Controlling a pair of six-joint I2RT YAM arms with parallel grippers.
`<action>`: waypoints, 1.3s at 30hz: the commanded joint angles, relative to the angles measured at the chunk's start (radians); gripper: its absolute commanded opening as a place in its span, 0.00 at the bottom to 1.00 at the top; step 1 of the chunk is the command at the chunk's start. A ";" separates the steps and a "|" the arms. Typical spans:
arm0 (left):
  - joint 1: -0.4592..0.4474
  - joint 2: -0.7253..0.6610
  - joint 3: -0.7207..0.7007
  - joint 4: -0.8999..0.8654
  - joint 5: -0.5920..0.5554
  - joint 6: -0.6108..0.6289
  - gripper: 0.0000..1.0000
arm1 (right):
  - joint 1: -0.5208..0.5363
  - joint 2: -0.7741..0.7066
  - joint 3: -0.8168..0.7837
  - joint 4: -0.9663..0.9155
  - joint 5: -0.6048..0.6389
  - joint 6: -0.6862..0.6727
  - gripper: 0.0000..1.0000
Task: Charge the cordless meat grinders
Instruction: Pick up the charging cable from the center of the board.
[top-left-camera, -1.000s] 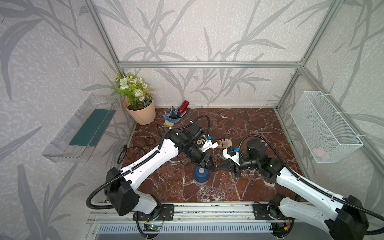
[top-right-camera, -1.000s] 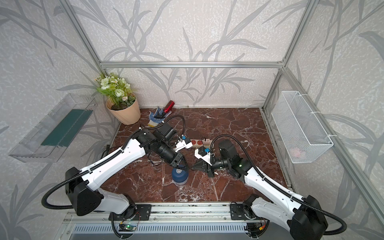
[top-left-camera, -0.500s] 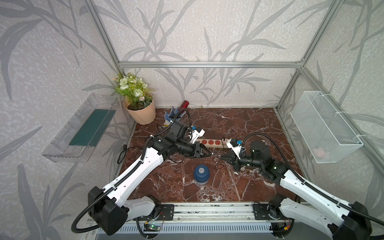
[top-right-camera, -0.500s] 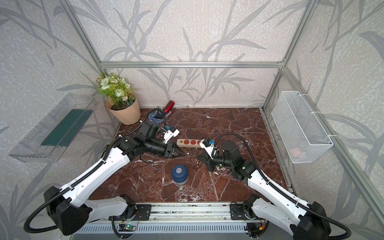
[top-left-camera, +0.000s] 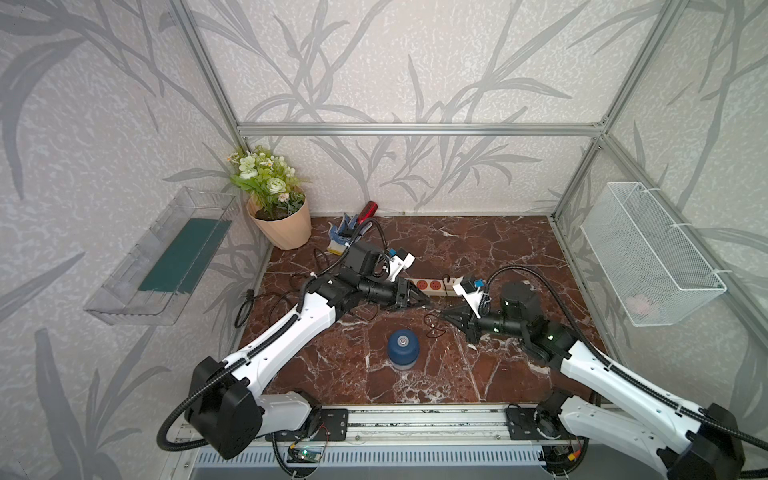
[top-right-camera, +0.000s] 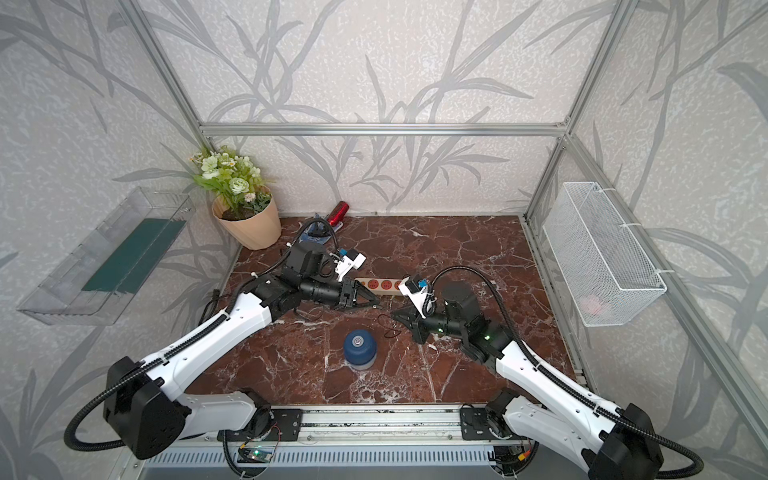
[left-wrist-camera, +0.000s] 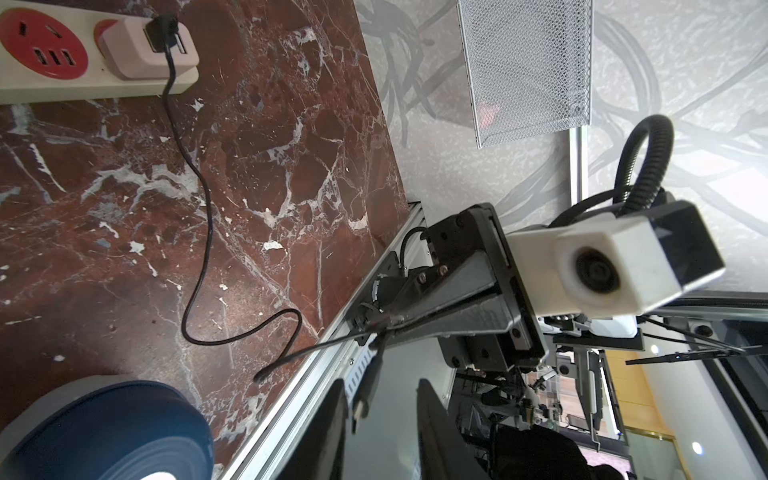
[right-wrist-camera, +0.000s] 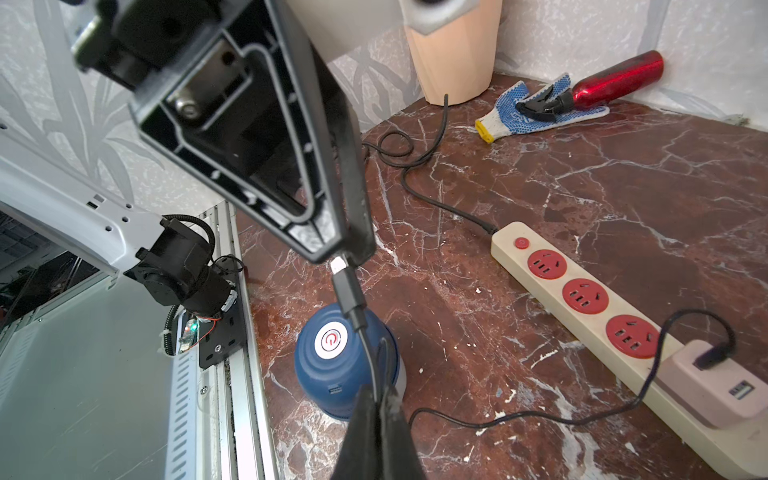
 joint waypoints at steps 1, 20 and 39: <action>-0.001 0.022 0.008 0.042 0.028 -0.022 0.29 | 0.008 -0.004 0.023 0.026 0.004 0.005 0.00; -0.011 -0.005 -0.011 -0.003 0.049 0.008 0.21 | 0.008 -0.024 0.019 0.004 0.051 -0.014 0.00; -0.022 -0.003 -0.006 -0.030 0.047 0.029 0.10 | 0.008 -0.040 0.012 -0.016 0.057 -0.025 0.00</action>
